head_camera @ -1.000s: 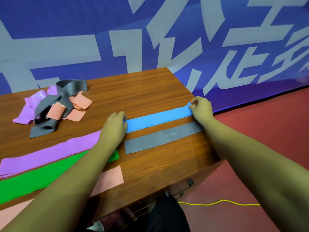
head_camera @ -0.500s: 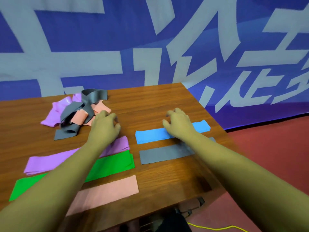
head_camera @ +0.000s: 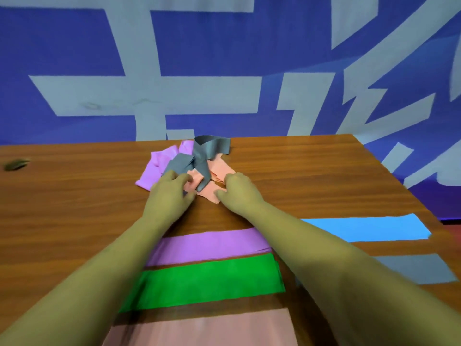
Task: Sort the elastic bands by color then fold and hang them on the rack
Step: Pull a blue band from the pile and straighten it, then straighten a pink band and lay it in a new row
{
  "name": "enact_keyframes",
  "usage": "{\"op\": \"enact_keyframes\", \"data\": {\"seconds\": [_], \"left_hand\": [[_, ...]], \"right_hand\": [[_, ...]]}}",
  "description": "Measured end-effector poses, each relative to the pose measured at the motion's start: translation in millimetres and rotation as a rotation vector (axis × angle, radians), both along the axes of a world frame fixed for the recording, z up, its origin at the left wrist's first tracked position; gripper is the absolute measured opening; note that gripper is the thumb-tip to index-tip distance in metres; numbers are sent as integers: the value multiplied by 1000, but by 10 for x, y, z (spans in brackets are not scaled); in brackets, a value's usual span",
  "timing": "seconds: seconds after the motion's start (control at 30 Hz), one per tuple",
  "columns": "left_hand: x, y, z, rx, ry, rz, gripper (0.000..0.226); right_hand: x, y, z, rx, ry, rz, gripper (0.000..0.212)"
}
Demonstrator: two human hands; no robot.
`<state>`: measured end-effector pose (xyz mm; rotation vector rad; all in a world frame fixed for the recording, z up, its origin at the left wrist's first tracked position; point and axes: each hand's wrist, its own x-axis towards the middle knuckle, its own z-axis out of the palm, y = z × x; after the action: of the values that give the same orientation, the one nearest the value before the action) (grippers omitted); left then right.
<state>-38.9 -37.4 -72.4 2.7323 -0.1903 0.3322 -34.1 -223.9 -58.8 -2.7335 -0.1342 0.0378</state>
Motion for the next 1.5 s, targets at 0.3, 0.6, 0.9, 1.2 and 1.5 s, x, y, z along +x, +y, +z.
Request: {"op": "enact_keyframes", "data": {"seconds": [0.3, 0.6, 0.9, 1.2, 1.5], "left_hand": [[147, 35, -220, -54, -25, -16, 29], [-38, 37, -122, 37, -95, -35, 36], [161, 157, -362, 148, 32, -305, 42], [204, 251, -320, 45, -36, -255, 46], [79, 243, -74, -61, 27, -301, 41]], "right_hand": [[218, 125, -95, 31, 112, -110, 17], [-1, 90, 68, 229, 166, -203, 22], [-71, 256, -83, 191, 104, -287, 19], [-203, -7, 180, 994, 90, -107, 18], [-424, -144, 1214, 1212, -102, -90, 19]]}}
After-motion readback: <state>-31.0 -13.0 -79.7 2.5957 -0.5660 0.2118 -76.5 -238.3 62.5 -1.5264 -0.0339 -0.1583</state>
